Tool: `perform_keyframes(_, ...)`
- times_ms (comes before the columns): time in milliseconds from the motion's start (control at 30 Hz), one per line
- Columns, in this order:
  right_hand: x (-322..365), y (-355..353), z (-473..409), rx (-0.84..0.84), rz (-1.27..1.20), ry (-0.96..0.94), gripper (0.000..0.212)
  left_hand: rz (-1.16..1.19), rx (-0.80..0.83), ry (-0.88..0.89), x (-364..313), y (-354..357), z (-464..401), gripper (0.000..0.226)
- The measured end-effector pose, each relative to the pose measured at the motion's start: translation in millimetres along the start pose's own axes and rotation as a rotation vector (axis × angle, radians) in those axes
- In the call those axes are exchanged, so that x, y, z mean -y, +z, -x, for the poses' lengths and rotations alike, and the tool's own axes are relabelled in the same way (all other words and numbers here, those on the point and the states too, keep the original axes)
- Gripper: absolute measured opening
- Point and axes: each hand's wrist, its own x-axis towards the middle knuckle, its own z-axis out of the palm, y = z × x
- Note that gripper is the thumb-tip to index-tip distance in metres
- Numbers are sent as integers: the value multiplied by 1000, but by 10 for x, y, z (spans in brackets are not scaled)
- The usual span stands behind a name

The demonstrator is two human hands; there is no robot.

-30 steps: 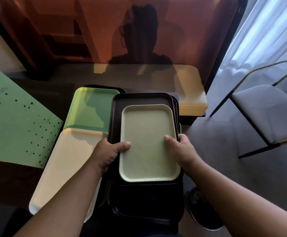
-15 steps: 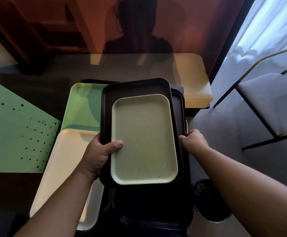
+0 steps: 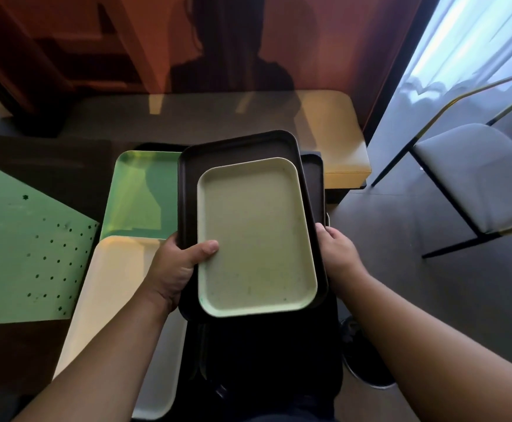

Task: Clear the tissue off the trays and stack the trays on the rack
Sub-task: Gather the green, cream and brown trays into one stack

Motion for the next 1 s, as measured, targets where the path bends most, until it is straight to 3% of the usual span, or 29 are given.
perform_keyframes(200,59,-107,283,126,-232,0,29,-87,10,72,-152,77,117,50)
perform_keyframes(333,143,-194,470,158,-324,-25,30,-131,-15,140,-237,109,278,57)
perform_keyframes(633,321,-261,828,218,-370,-89,37,-187,-56,276,-443,87,603,44)
perform_keyframes(800,409,-205,968,296,-384,-81,56,-94,-17,212,-504,-28,703,35)
perform_keyframes(1000,493,-87,1156,462,-344,28,58,-114,-104,221,-412,-210,796,45)
